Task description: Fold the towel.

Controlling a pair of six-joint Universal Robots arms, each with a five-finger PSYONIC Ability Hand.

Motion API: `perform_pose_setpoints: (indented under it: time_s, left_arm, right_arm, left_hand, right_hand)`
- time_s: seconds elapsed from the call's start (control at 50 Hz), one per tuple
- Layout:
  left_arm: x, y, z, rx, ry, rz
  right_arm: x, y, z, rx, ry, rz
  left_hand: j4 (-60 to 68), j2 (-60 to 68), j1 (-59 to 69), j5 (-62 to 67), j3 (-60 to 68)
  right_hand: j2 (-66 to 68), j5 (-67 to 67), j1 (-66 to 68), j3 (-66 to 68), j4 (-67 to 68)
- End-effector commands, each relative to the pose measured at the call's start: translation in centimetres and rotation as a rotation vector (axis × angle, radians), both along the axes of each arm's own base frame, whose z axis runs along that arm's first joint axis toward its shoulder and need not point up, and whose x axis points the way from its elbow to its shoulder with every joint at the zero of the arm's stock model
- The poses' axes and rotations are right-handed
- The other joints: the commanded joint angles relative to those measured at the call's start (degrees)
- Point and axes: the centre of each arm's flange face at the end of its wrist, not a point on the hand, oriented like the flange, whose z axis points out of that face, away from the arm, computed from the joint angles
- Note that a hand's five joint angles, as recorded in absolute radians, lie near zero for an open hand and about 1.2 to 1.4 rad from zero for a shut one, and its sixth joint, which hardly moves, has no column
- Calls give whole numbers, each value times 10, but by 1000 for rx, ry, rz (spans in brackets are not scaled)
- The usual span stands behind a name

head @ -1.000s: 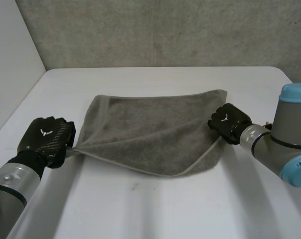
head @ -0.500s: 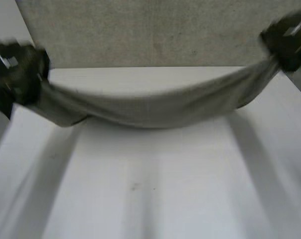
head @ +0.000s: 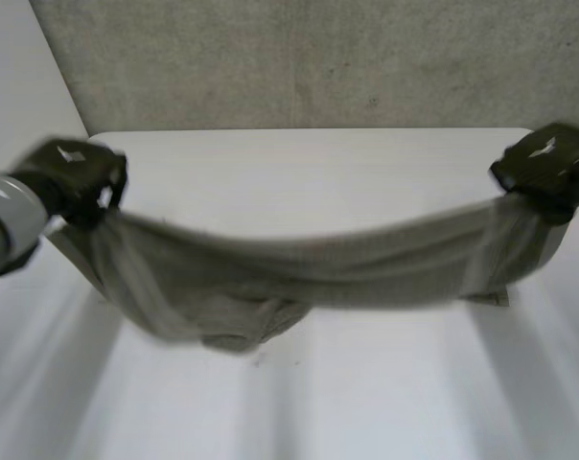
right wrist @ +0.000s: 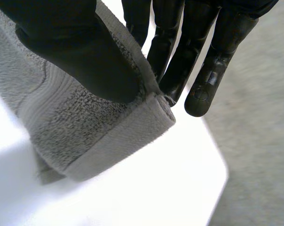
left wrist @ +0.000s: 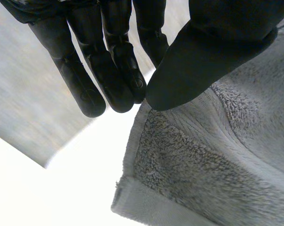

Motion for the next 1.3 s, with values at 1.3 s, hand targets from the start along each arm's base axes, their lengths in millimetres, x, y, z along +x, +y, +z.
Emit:
perform_pose_setpoints:
  time_s: [1.3]
  left_arm:
    - [59, 46, 14, -308, -13, 89]
  right_arm:
    - [0, 51, 51, -250, -168, -22]
  left_hand:
    - [103, 102, 121, 107, 103]
  right_hand:
    - [128, 132, 242, 122, 118]
